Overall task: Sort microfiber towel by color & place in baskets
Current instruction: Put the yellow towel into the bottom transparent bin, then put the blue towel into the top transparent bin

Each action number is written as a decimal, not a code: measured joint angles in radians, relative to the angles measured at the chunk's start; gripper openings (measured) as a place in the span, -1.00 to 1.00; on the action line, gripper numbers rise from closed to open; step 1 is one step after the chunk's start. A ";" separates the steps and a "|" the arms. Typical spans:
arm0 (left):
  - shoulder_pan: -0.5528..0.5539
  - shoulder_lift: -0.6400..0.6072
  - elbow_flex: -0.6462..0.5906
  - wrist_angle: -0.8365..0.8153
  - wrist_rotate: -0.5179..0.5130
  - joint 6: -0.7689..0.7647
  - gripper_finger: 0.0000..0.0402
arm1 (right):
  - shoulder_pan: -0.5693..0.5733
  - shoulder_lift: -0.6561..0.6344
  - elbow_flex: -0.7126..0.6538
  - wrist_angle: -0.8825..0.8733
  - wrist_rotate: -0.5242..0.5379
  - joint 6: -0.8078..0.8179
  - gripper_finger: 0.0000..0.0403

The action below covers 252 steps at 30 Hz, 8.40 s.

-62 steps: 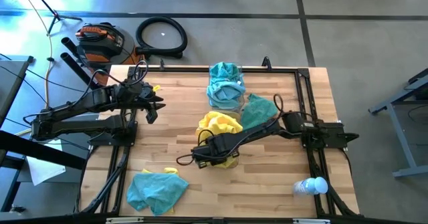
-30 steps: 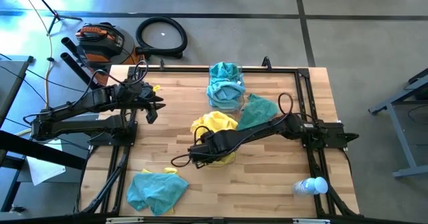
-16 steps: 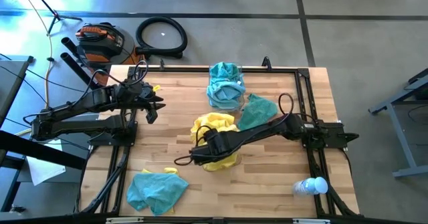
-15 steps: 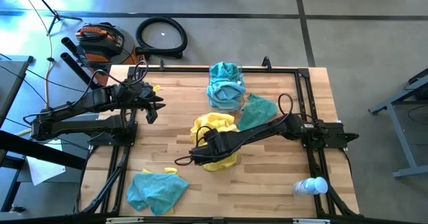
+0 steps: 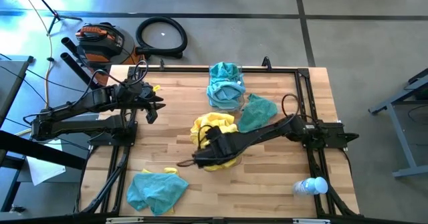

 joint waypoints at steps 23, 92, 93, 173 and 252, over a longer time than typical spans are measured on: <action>0.000 0.010 0.000 0.000 0.000 -0.021 -0.41 | 0.001 -0.266 -0.759 0.792 -0.184 -0.130 -0.30; 0.000 0.014 0.000 0.000 -0.001 -0.025 -0.41 | -0.118 -0.170 -0.582 0.434 -0.382 -0.440 -1.00; 0.000 0.014 0.000 0.000 -0.003 -0.025 -0.41 | -0.118 -0.162 -0.600 0.456 -0.378 -0.438 -1.00; 0.000 0.014 0.000 -0.002 -0.016 -0.026 -0.41 | 0.067 -0.417 -0.674 0.432 -0.043 0.116 -1.00; -1.047 1.160 0.458 -0.198 0.264 -1.650 -0.45 | -0.262 -1.674 -1.761 0.501 -0.027 -0.491 -1.00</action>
